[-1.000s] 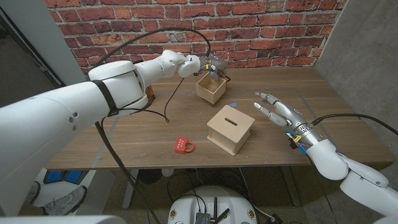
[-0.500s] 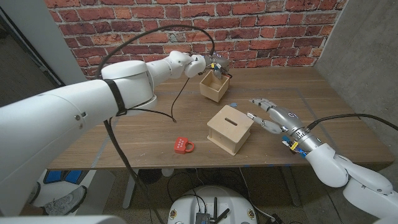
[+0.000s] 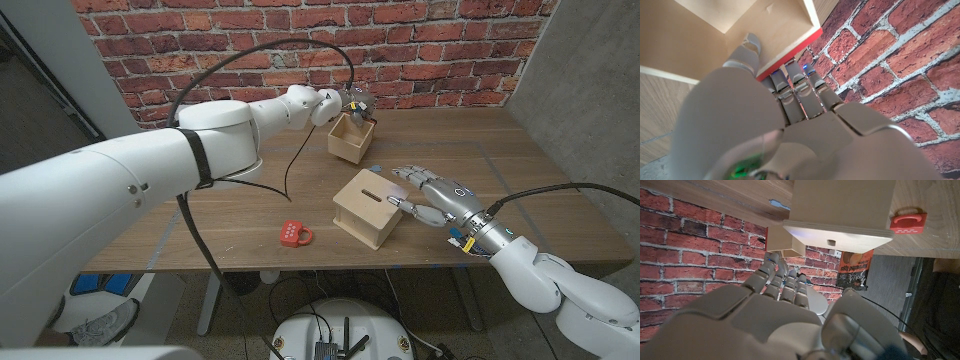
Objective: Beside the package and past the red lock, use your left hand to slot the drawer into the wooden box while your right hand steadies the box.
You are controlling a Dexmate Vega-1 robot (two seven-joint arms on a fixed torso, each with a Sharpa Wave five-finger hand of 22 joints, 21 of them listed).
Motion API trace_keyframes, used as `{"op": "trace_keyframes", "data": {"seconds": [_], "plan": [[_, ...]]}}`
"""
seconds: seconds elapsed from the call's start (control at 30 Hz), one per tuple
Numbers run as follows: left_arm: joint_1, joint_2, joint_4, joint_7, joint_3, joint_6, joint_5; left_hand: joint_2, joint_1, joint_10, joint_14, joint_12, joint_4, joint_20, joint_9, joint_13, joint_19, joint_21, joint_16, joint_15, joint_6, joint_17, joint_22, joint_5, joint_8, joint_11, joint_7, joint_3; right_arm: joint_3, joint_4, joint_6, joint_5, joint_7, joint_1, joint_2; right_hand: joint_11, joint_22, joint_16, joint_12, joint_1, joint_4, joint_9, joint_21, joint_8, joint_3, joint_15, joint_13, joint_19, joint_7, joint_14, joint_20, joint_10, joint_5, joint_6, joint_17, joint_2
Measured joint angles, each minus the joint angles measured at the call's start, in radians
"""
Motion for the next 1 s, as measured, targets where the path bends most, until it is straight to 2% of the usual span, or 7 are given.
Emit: {"op": "trace_keyframes", "data": {"seconds": [0.57, 1.0], "plan": [[0.008, -0.022, -0.037, -0.027, 0.031, 0.093, -0.048, 0.0, 0.0, 0.009, 0.004, 0.003, 0.0, 0.0, 0.0, 0.0, -0.011, 0.0, -0.002, -0.004, 0.003, 0.001, 0.0, 0.002, 0.001, 0.002, 0.001, 0.0, 0.001, -0.079, -0.053, -0.091, 0.07, -0.047, -0.005, 0.0, 0.0, 0.0, 0.0, 0.0, 0.0, 0.0, 0.0, 0.0, 0.0, 0.0, 0.0, 0.0, 0.0, 0.0, 0.0, 0.0, 0.0, 0.0, 0.0, 0.0], [0.011, -0.073, -0.044, -0.079, 0.057, 0.217, -0.09, 0.0, 0.0, 0.009, 0.004, 0.003, -0.002, 0.0, 0.0, 0.0, -0.011, 0.0, -0.005, -0.004, 0.004, -0.003, 0.0, 0.001, 0.001, 0.002, 0.001, -0.002, -0.012, -0.133, -0.106, -0.186, 0.136, -0.075, -0.005, 0.0, 0.0, 0.0, 0.0, 0.0, 0.0, 0.0, 0.0, 0.0, 0.0, 0.0, 0.0, 0.0, 0.0, 0.0, 0.0, 0.0, 0.0, 0.0, 0.0, 0.0]]}}
